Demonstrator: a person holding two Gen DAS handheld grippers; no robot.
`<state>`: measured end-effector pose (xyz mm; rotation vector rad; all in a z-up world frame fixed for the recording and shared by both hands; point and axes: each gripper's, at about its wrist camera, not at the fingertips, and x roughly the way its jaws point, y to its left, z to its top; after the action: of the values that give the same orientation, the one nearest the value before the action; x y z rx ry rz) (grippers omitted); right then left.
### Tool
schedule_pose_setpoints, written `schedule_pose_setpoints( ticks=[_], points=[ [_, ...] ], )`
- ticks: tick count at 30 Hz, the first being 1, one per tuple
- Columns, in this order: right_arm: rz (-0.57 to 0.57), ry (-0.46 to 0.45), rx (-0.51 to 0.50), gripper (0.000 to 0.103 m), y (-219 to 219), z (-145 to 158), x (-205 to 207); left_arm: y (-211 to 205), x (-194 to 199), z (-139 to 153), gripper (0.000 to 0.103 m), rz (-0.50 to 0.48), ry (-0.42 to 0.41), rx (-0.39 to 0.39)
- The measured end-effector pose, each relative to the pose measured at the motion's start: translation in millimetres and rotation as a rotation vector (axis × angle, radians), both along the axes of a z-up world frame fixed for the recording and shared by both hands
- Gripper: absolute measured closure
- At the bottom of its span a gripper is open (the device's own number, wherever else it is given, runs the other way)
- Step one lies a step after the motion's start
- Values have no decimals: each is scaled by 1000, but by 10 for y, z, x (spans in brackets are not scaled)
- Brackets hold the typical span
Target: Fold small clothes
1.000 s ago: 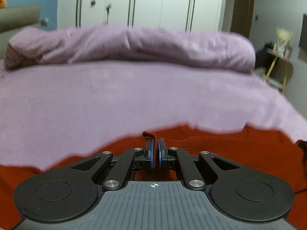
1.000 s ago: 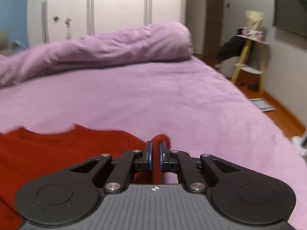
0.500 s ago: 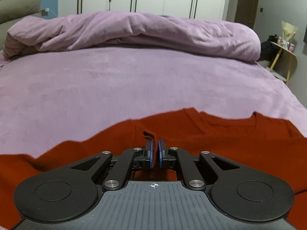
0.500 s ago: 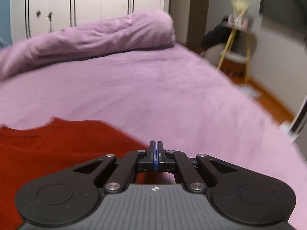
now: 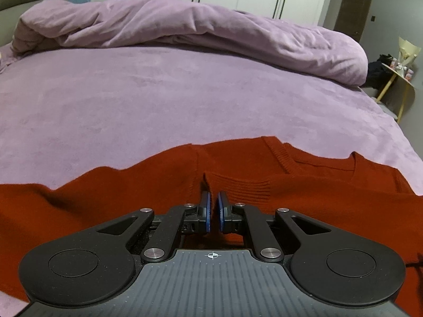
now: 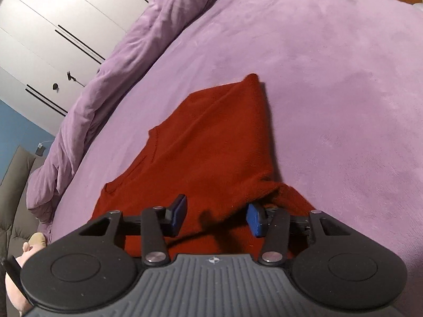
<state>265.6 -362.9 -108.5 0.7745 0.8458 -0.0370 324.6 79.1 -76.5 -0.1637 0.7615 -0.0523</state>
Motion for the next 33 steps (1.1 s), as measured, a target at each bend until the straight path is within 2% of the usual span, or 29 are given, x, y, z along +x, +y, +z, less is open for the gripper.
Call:
schedule_pose_setpoints(
  ticks=[2,5,6,7,8,9,13,14,16,19,20,22,23,24,26,27,29,30,32,33],
  points=[
    [0,28,-42,57,23,3,-78,12,1,-27,95,3,6,-1],
    [-22,1,-42,60,29,-28,-123,7,17,-68,96,9,20,-8],
    [-35,3,-42,68,26,-43,-77,7,17,-67,97,11,19,-14],
    [-45,-9,-50,83,17,-69,-19,7,9,-52,97,14,13,-24],
    [-37,-16,-78,92,17,-75,47,10,-2,-31,98,16,2,-33],
    [-23,-17,-121,97,33,-65,101,16,-19,-9,98,14,-11,-42],
    [-57,-159,-485,98,150,88,80,-31,-26,-18,100,2,-30,-6],
    [-65,-156,-524,98,170,53,77,-44,-6,-60,100,-2,-13,0],
    [-35,-110,-502,97,152,-103,82,-60,8,-127,100,1,18,8],
    [59,-113,-523,93,202,-63,16,-58,-61,-84,97,4,21,6],
    [79,-106,-521,92,206,-25,-1,-60,-87,-54,92,-11,18,-4],
    [109,-108,-491,88,171,109,-79,-104,-143,11,74,-55,11,-8],
    [119,-130,-484,88,171,182,-124,-130,-153,24,56,-74,20,-9],
    [125,-161,-491,88,175,261,-198,-148,-144,14,46,-90,35,-22],
    [126,-212,-512,86,214,368,-260,-159,-86,-53,47,-112,81,-71],
    [119,-236,-516,81,219,412,-267,-158,-53,-93,47,-109,101,-100],
    [112,-234,-507,78,224,441,-219,-152,-27,-110,51,-90,102,-127],
    [109,-222,-497,78,216,443,-179,-146,-20,-102,66,-79,103,-140],
    [104,-227,-470,78,194,434,-111,-136,14,-111,88,-83,119,-178],
    [104,-229,-469,78,177,427,-95,-144,35,-134,92,-76,130,-179]
  ],
)
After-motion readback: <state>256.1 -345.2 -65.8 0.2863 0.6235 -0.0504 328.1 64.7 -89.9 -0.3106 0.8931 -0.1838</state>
